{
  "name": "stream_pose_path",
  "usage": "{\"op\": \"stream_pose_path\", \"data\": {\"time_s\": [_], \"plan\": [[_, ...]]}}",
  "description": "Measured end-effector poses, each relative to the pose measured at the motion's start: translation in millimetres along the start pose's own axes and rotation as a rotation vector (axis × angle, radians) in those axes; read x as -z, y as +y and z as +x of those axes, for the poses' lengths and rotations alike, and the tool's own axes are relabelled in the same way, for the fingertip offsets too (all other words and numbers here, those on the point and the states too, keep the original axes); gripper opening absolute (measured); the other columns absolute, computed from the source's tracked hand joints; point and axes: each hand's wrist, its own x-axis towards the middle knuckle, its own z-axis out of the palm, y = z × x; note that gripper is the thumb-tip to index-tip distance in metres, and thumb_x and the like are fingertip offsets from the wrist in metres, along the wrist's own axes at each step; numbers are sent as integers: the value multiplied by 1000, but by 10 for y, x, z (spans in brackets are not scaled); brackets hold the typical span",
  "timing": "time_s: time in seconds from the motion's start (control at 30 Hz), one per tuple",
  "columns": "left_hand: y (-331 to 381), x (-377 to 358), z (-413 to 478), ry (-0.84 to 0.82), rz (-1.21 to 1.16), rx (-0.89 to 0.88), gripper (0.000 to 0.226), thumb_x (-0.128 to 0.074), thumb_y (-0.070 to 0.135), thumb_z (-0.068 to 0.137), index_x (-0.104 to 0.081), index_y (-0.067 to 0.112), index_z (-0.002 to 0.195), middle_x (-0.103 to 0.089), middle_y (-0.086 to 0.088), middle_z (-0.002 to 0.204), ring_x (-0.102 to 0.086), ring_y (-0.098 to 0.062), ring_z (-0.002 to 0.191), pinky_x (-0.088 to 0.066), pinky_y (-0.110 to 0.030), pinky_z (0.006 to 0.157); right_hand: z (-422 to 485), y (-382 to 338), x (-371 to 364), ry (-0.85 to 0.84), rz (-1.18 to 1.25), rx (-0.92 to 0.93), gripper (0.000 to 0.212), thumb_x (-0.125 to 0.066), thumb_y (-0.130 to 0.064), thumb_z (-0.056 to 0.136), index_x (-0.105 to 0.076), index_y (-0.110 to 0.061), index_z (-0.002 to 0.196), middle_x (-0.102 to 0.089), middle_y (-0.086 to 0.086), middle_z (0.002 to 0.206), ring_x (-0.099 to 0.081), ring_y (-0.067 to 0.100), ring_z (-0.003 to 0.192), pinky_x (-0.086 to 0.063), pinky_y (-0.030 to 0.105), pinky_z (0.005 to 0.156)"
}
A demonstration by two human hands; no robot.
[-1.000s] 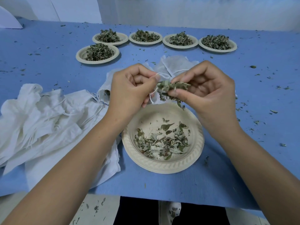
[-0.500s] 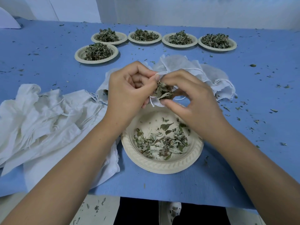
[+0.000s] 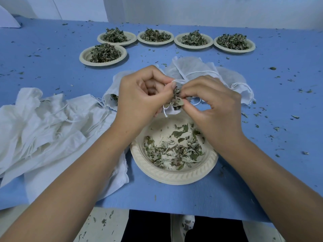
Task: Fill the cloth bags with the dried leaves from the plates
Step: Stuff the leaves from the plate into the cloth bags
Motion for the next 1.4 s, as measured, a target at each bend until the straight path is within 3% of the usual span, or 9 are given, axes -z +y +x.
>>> {"op": "stream_pose_path", "data": {"time_s": [0.1,0.27,0.37,0.67,0.8,0.97,1.07,1.23,1.4], "plan": [[7,-8,-4,-15,4,0,18,-69,1,87,-64,14,75,-58,11,50,-46,-2,34,-36,-13,39,10,47,-7,-68,-161,1,4,-72,-3,77,-71,-6,74,-70,-2,79,-58,27,75,-37,35,71],[-8,10,10,44,7,21,17,-70,7,87,-64,17,75,-59,7,51,-47,-6,36,-37,-15,37,43,-29,55,6,-44,-4,14,-57,2,78,-69,-5,83,-68,0,85,-56,23,85,-40,37,80],[-5,4,10,51,-2,27,16,-70,7,87,-64,17,75,-61,4,51,-48,-7,37,-38,-15,38,48,-86,89,29,-53,64,19,-51,-8,78,-70,-9,81,-68,-7,86,-56,18,93,-29,36,90],[6,5,8,25,-57,66,16,-68,6,89,-63,15,76,-59,6,47,-46,-5,33,-35,-15,35,-2,-36,-22,-323,-264,-1,21,-46,-29,87,-66,-20,89,-66,-17,103,-45,23,124,-15,41,104],[15,6,27,48,-56,92,18,-67,5,89,-62,15,75,-58,8,47,-45,-4,35,-35,-15,34,28,-19,34,-203,-181,-59,27,-59,-24,82,-66,-20,108,-65,-14,107,-47,19,119,-14,34,102],[35,6,30,86,-54,113,17,-67,4,89,-62,13,76,-56,10,45,-45,-3,35,-36,-15,34,57,-49,78,-42,-272,-24,11,-60,-24,82,-65,-14,80,-65,-9,84,-55,21,100,-19,33,96],[42,6,19,73,-68,105,17,-67,3,89,-61,12,75,-56,8,45,-45,-5,33,-34,-15,34,39,-52,81,-99,-238,52,18,-53,-24,85,-67,-15,76,-66,-12,79,-57,22,102,-19,36,97],[52,-6,-12,-31,-106,46,15,-66,2,88,-61,10,76,-57,7,46,-45,-8,33,-36,-16,34,9,-34,6,-362,-309,95,22,-50,-29,84,-68,-20,92,-66,-14,103,-47,23,123,-15,44,107],[48,21,10,28,-73,55,16,-66,4,90,-61,12,77,-57,10,46,-46,-4,33,-36,-16,34,65,-16,46,-120,-335,79,16,-69,-16,77,-72,-19,92,-66,-7,99,-46,17,108,-18,34,95]]}}
